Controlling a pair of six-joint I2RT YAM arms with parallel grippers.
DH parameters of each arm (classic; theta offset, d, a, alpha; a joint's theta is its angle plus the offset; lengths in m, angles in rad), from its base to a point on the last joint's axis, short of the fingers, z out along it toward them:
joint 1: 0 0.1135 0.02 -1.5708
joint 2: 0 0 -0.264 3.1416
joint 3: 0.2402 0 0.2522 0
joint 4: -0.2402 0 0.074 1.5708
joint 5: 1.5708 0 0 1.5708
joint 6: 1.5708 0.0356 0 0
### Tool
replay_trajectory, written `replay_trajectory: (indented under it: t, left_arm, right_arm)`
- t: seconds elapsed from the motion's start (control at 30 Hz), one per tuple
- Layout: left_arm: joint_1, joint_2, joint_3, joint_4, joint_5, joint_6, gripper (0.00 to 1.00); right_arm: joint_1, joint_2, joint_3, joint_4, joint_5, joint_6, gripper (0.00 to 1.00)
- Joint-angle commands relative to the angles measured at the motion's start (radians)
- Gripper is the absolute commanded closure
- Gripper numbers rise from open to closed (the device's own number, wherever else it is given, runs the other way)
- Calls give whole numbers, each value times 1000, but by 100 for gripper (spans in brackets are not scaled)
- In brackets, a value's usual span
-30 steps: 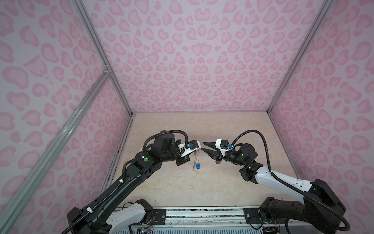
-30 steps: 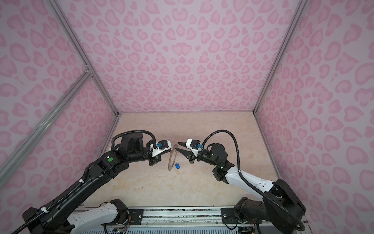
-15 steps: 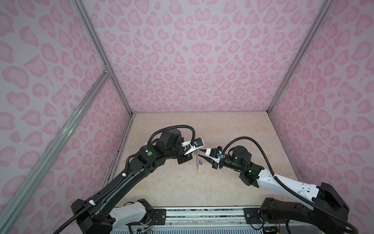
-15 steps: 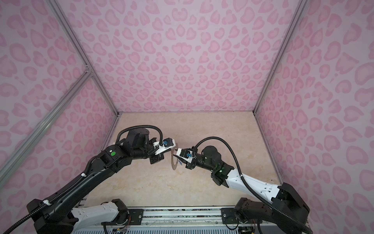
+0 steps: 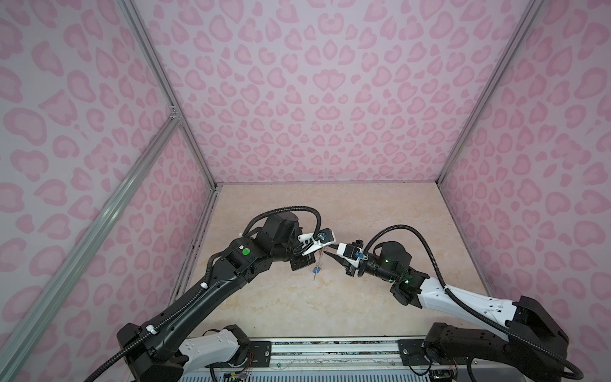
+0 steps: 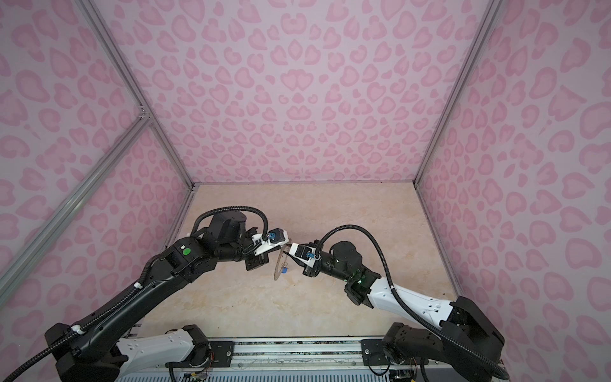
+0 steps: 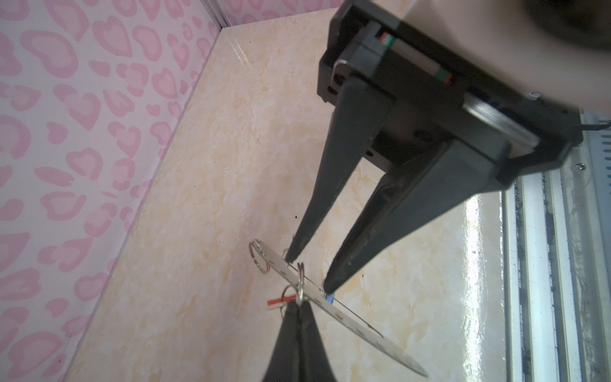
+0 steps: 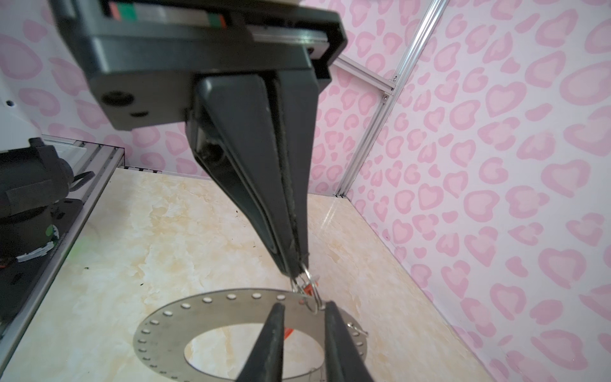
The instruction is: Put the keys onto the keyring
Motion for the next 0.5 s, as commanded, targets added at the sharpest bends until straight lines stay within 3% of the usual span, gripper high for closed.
replay_trajectory:
  t: [0.0,0.27,0.47]
  left_arm:
    - [-1,1,-6,7,12,15,97]
    - [-7,-9,-13,15,26,31,97]
    - [-14,-8,-18,16,28,31,97]
  right_arm:
    - [-10,3,-14,88,-13,38,76]
    - [-23,15,-13,110,-43,72,76]
    - [-24,31,0,103,-75,81,81]
